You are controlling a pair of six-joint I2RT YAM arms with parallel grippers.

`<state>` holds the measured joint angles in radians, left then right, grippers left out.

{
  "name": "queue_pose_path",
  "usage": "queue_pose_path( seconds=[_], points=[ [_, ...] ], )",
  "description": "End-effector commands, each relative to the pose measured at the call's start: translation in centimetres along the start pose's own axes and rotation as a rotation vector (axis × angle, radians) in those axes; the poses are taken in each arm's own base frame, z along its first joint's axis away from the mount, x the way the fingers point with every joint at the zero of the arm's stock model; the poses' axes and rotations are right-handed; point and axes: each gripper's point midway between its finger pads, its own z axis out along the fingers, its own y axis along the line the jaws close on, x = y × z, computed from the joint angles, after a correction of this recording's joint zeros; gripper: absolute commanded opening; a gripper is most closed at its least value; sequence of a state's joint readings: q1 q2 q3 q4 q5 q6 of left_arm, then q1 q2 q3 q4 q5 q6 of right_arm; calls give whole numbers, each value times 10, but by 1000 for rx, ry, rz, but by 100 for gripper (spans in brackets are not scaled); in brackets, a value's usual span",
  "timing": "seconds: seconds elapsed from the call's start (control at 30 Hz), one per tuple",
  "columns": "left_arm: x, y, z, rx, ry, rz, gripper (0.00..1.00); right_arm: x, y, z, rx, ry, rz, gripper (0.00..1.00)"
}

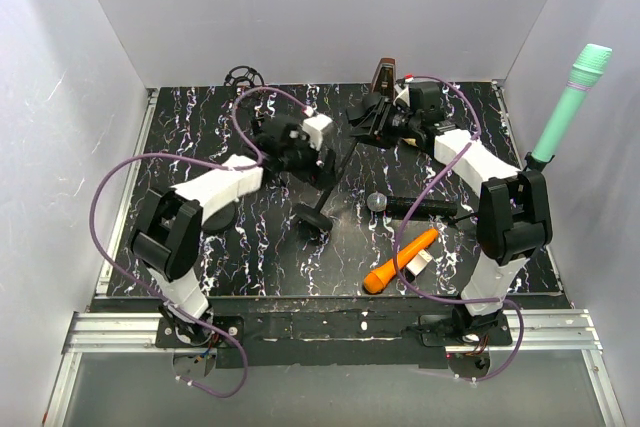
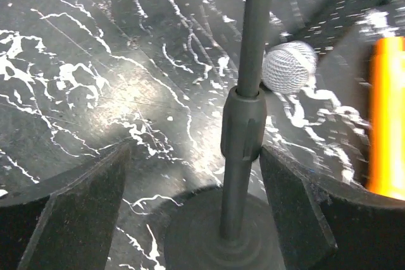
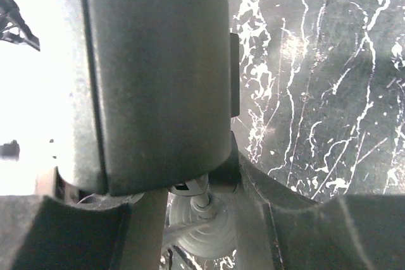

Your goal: Remove the microphone from the stand

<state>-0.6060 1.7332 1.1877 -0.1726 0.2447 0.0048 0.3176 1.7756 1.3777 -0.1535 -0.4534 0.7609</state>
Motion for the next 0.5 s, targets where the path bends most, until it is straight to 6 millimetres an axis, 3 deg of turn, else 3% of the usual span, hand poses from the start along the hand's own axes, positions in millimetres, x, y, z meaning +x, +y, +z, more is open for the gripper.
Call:
queue_pose_path(
  seconds=[0.0, 0.13, 0.3, 0.4, 0.47],
  points=[
    [-41, -34, -43, 429, -54, -169, 82, -6, 42, -16, -263, -27, -207, 1],
    [-44, -45, -37, 575, -63, -186, 78, 4, 57, -18, -385, 7, -285, 1],
    [-43, -48, -23, 643, -65, -199, 71, -7, 58, -17, -371, -13, -274, 1],
    [-37, -56, -12, 659, -45, -196, 57, -7, 57, -15, -361, -10, -262, 1],
    [-32, -60, -5, 647, -33, -182, 43, -7, 54, -14, -353, -8, -254, 1]
  ],
)
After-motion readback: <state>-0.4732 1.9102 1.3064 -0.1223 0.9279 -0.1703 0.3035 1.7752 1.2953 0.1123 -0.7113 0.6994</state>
